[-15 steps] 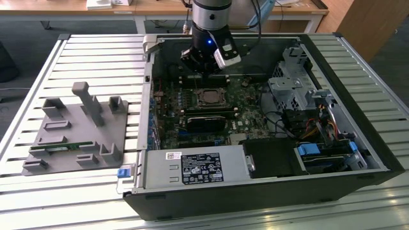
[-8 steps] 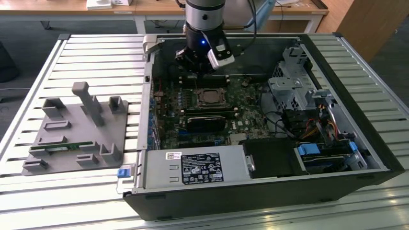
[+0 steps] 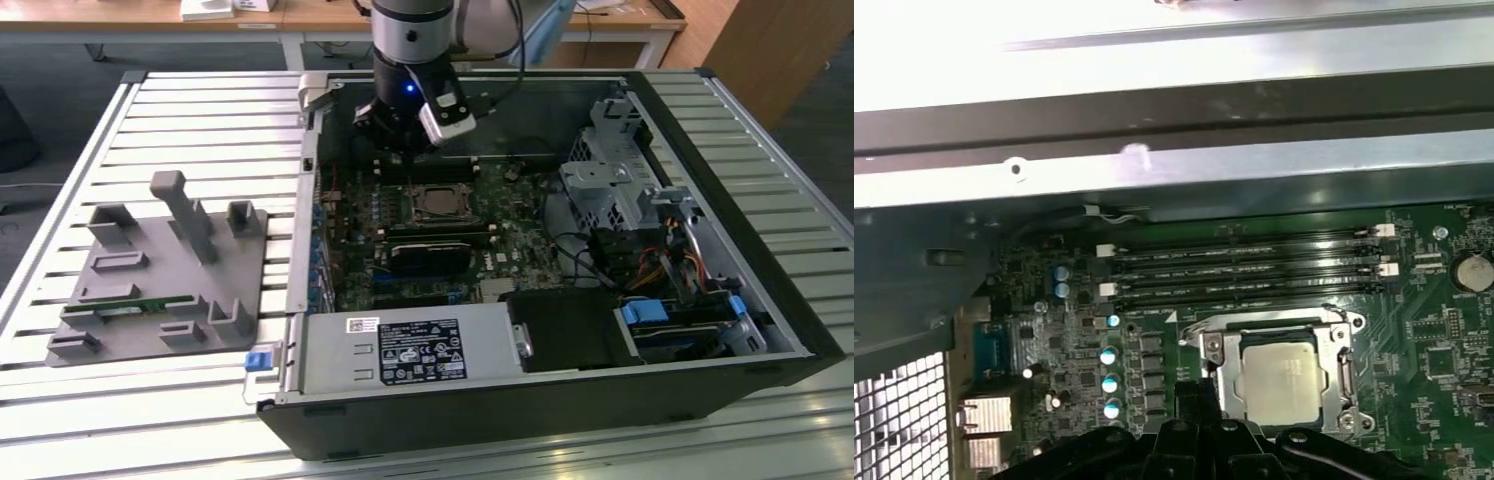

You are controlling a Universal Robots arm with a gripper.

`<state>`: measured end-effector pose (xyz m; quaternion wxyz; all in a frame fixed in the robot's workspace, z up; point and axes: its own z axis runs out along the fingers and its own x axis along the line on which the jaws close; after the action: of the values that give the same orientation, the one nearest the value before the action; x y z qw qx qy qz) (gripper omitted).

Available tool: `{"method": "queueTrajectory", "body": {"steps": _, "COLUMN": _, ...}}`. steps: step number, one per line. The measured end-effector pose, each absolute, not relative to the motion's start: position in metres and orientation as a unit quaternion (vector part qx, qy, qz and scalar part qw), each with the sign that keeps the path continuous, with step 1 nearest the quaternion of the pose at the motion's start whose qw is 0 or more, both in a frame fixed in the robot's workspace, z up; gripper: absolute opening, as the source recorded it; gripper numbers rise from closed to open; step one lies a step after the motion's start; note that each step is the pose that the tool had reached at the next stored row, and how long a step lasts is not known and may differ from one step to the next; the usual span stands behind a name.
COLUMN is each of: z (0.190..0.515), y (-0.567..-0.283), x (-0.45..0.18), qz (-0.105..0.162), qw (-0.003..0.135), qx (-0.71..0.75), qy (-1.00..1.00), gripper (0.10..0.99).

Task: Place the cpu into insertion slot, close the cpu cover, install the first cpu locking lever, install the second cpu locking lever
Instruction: 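Install the first cpu locking lever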

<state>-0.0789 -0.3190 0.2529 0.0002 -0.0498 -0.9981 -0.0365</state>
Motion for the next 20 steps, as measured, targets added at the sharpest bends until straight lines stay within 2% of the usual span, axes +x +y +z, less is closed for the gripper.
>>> {"method": "queueTrajectory", "body": {"steps": 20, "z": 0.253, "y": -0.298, "x": -0.089, "qz": -0.036, "qw": 0.001, "qx": -0.027, "qy": -0.999, "gripper": 0.106}}
